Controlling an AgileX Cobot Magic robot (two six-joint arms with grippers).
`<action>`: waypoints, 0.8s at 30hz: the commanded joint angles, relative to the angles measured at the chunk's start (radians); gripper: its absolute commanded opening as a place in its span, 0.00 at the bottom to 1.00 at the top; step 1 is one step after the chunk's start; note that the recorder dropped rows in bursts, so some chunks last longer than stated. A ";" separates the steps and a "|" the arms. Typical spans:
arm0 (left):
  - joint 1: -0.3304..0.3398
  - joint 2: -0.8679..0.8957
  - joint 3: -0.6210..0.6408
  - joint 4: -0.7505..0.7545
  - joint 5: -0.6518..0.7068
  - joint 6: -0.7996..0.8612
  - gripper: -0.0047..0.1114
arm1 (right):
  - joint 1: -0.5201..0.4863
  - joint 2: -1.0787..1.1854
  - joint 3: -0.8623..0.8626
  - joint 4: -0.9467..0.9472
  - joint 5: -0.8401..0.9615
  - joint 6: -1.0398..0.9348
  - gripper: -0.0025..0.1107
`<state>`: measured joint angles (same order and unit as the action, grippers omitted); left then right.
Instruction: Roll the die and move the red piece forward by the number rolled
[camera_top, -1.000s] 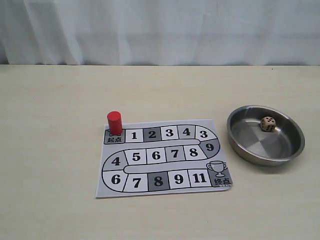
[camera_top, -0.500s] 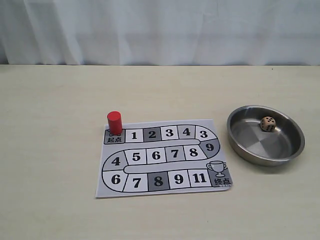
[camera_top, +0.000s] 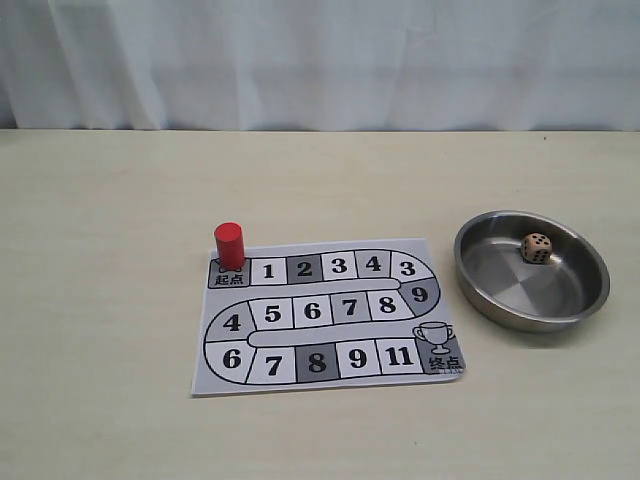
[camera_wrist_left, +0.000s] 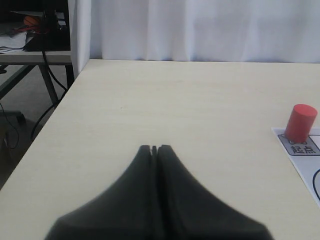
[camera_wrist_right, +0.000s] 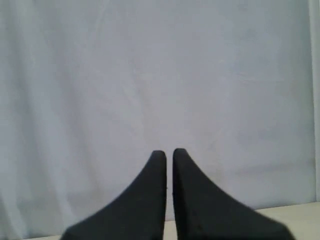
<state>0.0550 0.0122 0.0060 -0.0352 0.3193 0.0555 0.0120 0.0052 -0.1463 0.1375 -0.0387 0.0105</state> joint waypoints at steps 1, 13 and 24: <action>-0.008 -0.001 -0.006 -0.002 -0.010 0.000 0.04 | 0.003 0.002 -0.142 0.004 0.153 0.002 0.06; -0.008 -0.001 -0.006 -0.002 -0.010 0.000 0.04 | 0.003 0.409 -0.508 -0.152 0.508 0.002 0.06; -0.008 -0.001 -0.006 -0.002 -0.010 0.000 0.04 | 0.003 0.818 -0.626 -0.182 0.504 0.002 0.08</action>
<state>0.0550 0.0122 0.0060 -0.0352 0.3193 0.0555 0.0120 0.7408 -0.7515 -0.0313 0.4634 0.0105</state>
